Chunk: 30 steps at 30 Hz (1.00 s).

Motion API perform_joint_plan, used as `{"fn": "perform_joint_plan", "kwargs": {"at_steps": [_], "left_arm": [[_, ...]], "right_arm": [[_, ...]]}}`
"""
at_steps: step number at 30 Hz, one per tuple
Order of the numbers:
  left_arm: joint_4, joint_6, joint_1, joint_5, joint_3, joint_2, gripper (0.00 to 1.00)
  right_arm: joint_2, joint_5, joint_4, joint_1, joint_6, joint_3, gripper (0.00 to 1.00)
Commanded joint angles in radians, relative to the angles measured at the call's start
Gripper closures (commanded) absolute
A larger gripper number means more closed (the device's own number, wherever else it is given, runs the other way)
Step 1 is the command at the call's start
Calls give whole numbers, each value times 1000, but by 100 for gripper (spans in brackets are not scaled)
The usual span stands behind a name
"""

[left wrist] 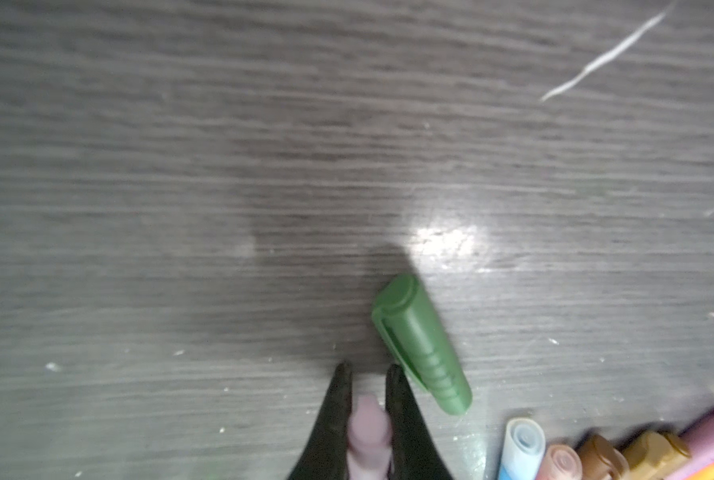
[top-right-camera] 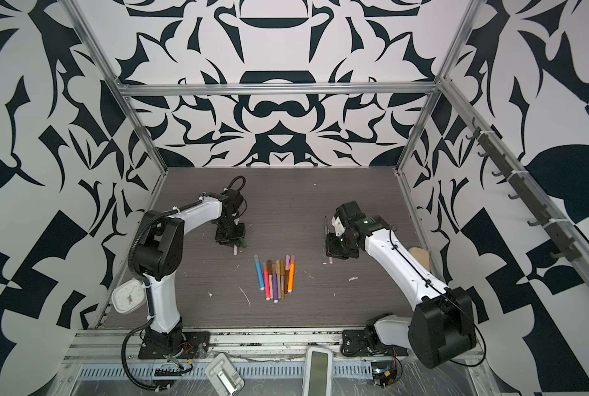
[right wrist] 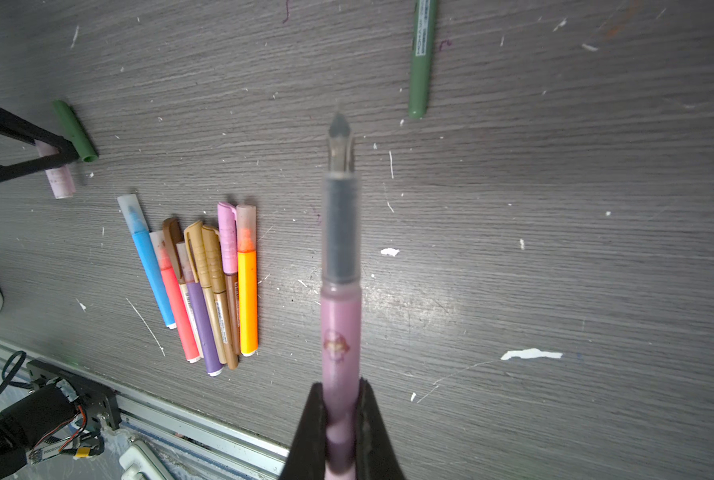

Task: Open the pen caps
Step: 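Lower the pink cap beside the green cap and open the left gripper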

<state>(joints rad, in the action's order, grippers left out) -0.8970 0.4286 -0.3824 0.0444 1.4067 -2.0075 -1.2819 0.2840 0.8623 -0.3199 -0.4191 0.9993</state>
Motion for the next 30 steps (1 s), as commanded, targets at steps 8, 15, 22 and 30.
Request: {"fn": "perform_joint_plan", "kwargs": {"at_steps": [8, 15, 22, 30], "left_arm": [[-27, 87, 76, 20, -33, -43, 100], [-2, 108, 69, 81, -23, -57, 100], [16, 111, 53, 148, 1, -84, 100], [14, 125, 47, 136, 12, -97, 99]], "right_arm": [[6, 4, -5, 8, 6, -2, 100], [-16, 9, -8, 10, 12, 13, 100], [-22, 13, -14, 12, 13, 13, 100], [-16, 14, -13, 13, 12, 9, 100]]}}
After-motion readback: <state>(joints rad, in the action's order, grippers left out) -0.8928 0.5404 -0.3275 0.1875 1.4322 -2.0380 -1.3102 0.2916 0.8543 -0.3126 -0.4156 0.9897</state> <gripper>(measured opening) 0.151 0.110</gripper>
